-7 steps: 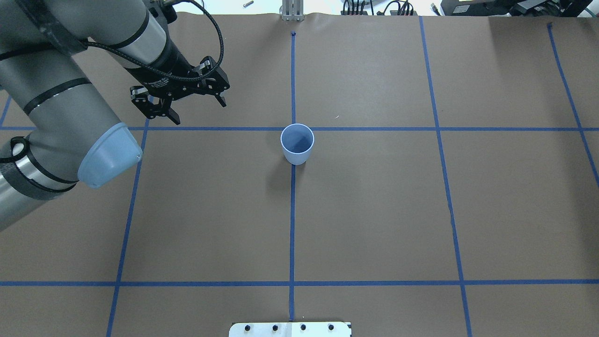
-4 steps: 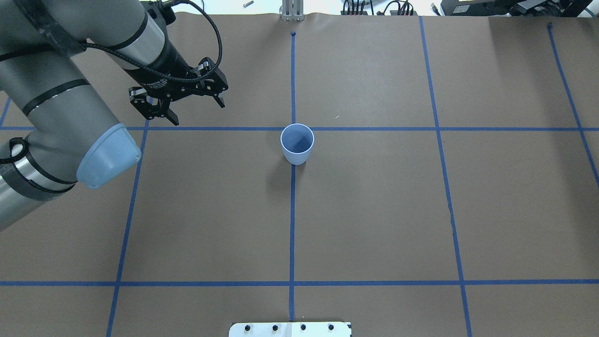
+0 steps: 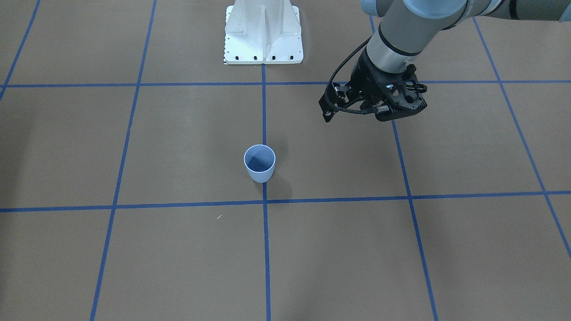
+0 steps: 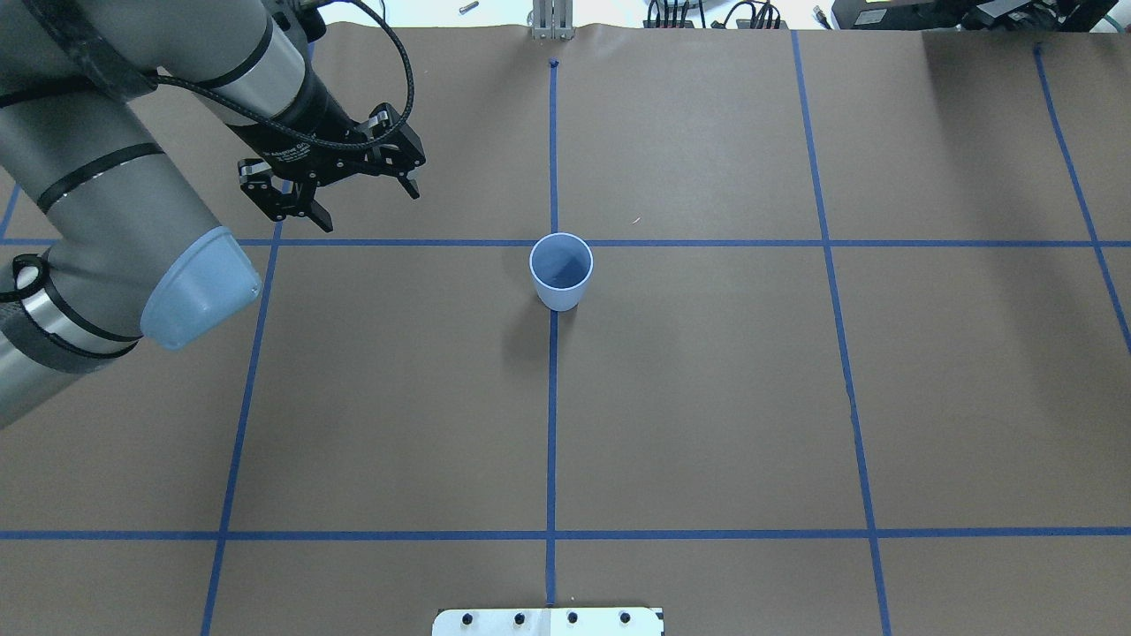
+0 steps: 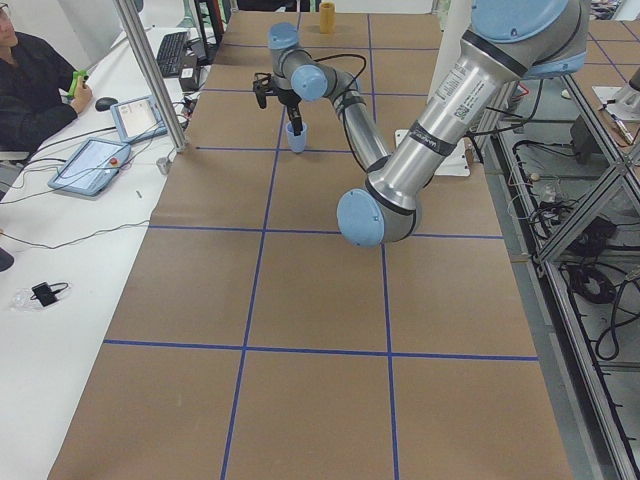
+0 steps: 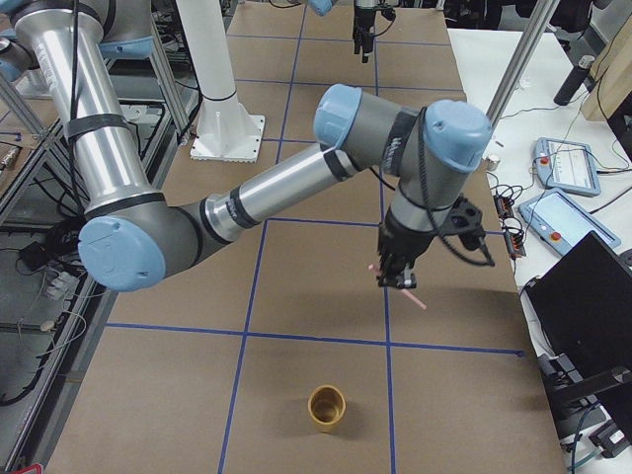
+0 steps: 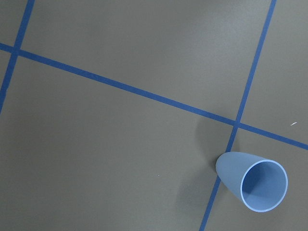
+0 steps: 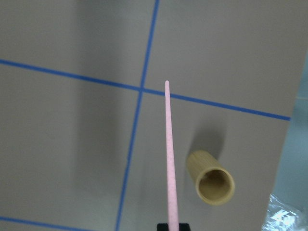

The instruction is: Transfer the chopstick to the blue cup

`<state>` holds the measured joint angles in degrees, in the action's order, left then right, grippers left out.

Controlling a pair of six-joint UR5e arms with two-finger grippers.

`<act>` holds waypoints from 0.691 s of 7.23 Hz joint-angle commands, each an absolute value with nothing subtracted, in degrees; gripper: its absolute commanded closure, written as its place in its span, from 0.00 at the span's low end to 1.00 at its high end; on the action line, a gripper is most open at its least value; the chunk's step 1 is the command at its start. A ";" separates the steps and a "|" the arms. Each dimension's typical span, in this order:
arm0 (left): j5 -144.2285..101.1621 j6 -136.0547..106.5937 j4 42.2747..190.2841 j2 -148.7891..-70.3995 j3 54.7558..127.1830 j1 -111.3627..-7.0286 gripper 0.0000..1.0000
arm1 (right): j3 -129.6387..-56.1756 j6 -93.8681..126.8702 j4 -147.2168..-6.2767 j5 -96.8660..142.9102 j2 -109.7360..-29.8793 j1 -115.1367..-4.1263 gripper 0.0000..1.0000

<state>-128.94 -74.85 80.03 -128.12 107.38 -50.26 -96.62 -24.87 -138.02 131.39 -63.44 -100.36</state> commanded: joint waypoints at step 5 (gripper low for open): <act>-133.39 -67.47 79.72 -124.30 107.75 -58.42 0.01 | -97.21 24.86 -117.57 141.32 -53.44 -77.11 1.00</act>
